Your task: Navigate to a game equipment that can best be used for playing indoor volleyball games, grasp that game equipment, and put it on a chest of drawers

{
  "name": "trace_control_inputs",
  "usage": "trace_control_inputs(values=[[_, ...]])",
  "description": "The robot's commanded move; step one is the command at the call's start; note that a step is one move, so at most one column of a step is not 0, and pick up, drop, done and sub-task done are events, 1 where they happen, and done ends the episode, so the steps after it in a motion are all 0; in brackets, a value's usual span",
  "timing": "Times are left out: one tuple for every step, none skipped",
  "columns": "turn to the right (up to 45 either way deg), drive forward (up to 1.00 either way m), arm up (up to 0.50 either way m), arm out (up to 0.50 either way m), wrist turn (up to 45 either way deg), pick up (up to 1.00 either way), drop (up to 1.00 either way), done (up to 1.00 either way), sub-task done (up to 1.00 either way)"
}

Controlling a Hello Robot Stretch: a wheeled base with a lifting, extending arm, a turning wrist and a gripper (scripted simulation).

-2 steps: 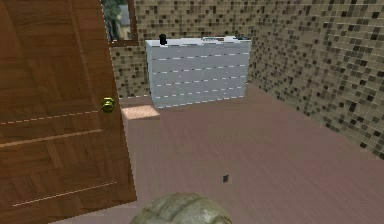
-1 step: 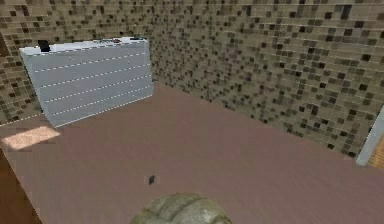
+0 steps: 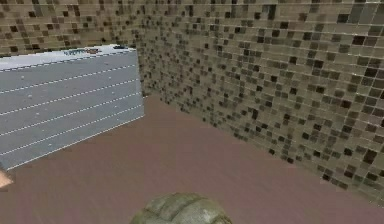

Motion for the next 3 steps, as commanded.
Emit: trace_control_inputs(values=[[39.0, 0.00, 0.00, 0.00, 0.0, 0.00, 0.00, 0.00, 0.00], [0.0, 0.30, 0.00, 0.00, 0.0, 0.00, 0.00, 0.00, 0.00], [-30.0, 0.00, 0.00, 0.00, 0.0, 0.00, 0.00, 0.00, 0.00]])
